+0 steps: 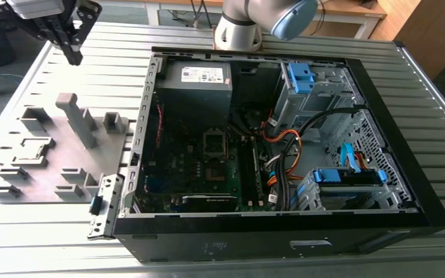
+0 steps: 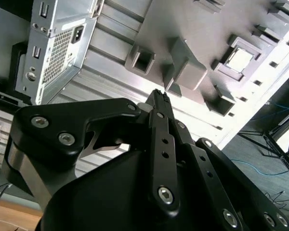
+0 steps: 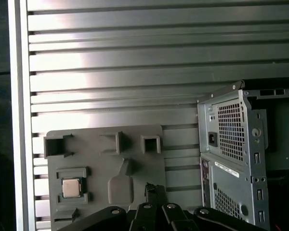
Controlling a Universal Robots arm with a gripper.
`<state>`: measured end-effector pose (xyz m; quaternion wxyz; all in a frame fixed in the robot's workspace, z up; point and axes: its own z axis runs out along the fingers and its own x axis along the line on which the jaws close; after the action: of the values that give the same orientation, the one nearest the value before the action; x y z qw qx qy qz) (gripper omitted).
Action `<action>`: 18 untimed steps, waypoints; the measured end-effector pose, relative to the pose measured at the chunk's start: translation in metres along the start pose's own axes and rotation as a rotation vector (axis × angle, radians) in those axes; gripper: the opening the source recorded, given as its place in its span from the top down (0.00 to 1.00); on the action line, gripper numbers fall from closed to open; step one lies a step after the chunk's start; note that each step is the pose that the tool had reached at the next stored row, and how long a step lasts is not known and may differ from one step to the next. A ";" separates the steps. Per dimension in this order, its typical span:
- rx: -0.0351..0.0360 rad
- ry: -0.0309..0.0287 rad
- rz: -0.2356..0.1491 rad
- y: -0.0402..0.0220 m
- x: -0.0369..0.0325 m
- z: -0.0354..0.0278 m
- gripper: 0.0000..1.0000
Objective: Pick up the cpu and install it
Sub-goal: 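Reach for the cpu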
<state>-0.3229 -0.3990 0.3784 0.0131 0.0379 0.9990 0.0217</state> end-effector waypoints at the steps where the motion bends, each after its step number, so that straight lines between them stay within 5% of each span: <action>1: -0.0001 -0.0001 0.000 -0.0003 0.0035 0.0009 0.89; 18: 0.0000 0.0008 0.000 -0.0078 0.0575 0.0185 0.89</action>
<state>-0.3803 -0.4016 0.3582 0.0127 0.0379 0.9990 0.0217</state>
